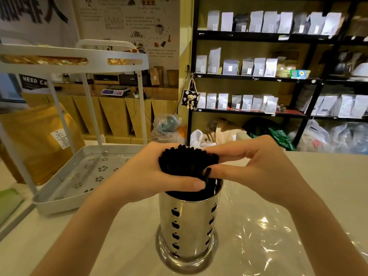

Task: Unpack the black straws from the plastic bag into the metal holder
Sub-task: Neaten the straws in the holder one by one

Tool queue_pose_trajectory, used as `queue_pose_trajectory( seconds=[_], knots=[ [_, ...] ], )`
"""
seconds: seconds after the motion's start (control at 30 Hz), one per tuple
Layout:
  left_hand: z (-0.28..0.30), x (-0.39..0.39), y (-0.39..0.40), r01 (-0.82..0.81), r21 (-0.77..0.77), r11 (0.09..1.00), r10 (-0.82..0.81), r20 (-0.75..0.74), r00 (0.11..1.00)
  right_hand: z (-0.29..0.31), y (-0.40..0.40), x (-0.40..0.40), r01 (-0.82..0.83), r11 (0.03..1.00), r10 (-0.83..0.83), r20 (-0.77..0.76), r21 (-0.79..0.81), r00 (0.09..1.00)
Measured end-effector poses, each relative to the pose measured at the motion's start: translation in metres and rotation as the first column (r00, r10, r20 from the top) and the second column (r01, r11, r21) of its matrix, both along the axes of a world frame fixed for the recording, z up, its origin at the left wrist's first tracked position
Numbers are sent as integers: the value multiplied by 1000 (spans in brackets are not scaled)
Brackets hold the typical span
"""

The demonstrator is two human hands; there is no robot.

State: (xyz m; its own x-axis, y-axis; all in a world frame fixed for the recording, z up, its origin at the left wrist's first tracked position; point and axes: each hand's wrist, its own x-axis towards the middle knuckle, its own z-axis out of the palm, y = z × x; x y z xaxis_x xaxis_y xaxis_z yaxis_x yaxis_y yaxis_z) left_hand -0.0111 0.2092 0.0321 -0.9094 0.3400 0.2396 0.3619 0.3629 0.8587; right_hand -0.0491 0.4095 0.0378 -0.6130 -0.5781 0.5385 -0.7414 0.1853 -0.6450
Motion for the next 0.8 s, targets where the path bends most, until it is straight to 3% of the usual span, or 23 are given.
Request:
queue_pose_trajectory(
  seconds=[0.2, 0.43, 0.8],
  knots=[
    [3, 7, -1, 91, -204, 975, -94, -6, 996, 7, 5, 4, -75, 992, 66, 83, 104, 994],
    [6, 13, 0, 118, -242, 963, -123, -6, 992, 11, 15, 4, -119, 967, 91, 131, 227, 987],
    [10, 16, -3, -6, -226, 974, -17, -98, 995, 11, 11, 15, -3, 990, 10, -47, 144, 999]
  ],
)
